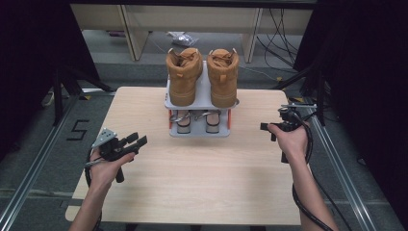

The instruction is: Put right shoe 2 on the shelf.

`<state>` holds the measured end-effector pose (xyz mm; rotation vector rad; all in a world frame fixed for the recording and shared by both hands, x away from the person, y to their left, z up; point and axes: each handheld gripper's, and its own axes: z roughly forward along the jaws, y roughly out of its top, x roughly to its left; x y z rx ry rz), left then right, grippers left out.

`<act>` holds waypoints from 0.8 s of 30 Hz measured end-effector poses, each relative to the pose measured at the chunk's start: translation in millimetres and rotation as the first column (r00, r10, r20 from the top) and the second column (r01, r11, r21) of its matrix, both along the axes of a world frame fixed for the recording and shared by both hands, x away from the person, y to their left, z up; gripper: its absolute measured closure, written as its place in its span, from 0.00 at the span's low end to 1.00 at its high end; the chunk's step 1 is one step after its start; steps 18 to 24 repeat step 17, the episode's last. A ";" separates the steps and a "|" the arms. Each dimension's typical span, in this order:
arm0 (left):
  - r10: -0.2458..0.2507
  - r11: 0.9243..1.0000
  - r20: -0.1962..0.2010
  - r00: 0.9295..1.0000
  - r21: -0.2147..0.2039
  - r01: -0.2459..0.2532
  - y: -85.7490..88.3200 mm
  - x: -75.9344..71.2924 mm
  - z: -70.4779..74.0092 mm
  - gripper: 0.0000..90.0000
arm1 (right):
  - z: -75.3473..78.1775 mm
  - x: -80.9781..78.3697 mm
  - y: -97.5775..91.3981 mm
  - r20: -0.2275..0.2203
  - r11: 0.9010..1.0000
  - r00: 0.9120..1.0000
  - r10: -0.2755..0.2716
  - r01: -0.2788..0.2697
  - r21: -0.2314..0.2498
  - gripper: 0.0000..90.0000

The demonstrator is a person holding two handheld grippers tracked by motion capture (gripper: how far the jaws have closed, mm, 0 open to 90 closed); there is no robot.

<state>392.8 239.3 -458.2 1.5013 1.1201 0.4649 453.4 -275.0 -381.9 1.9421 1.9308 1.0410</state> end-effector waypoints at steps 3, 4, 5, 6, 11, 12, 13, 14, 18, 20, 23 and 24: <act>0.000 1.000 0.000 1.000 0.000 0.000 0.0 0.0 0.1 0.57 | -2.9 -2.0 -1.4 -0.002 1.000 1.000 0.013 -0.013 -0.017 0.65; 0.000 1.000 0.001 1.000 0.001 0.000 -0.1 -0.1 0.4 0.57 | -8.2 -3.2 -2.0 0.011 1.000 1.000 0.019 -0.019 -0.006 0.65; 0.000 1.000 0.001 1.000 0.001 0.000 -0.1 -0.1 0.4 0.57 | -10.4 -3.9 -4.5 0.032 0.999 0.999 0.042 -0.041 -0.018 0.64; -0.002 1.000 0.003 1.000 -0.001 0.002 0.0 -0.1 0.5 0.57 | -10.4 -3.9 -4.5 0.032 0.999 0.999 0.042 -0.041 -0.018 0.64; 0.001 1.000 -0.001 1.000 0.003 -0.001 0.6 -0.3 1.1 0.58 | -13.5 -9.0 -3.4 0.028 1.000 0.999 0.020 -0.020 -0.012 0.63; 0.001 1.000 -0.001 1.000 0.003 -0.001 0.6 -0.3 1.1 0.57 | -13.5 -9.2 -3.3 0.020 1.000 1.000 0.019 -0.019 -0.007 0.62; 0.001 1.000 0.000 1.000 0.002 -0.001 0.4 -0.4 1.3 0.57 | -11.0 -11.5 0.6 -0.031 0.999 0.999 -0.033 0.034 0.023 0.62; 0.001 1.000 0.000 1.000 0.002 -0.001 0.4 -0.4 1.3 0.57 | -11.0 -11.5 0.6 -0.031 0.999 0.999 -0.033 0.034 0.023 0.62; 0.005 1.000 -0.001 1.000 -0.003 -0.005 0.5 -0.3 1.7 0.57 | -15.2 -10.8 -3.3 0.021 1.000 1.000 -0.007 0.007 0.000 0.60; 0.005 1.000 -0.001 1.000 -0.003 -0.005 0.5 -0.3 1.7 0.57 | -15.2 -10.8 -3.3 0.021 1.000 1.000 -0.007 0.007 0.000 0.60; 0.005 1.000 -0.001 1.000 -0.003 -0.005 0.5 -0.3 1.7 0.57 | -15.2 -10.8 -3.3 0.021 1.000 1.000 -0.007 0.007 0.000 0.60; 0.005 1.000 -0.001 1.000 -0.003 -0.005 0.5 -0.3 1.7 0.57 | -15.2 -10.8 -3.3 0.021 1.000 1.000 -0.007 0.007 0.000 0.60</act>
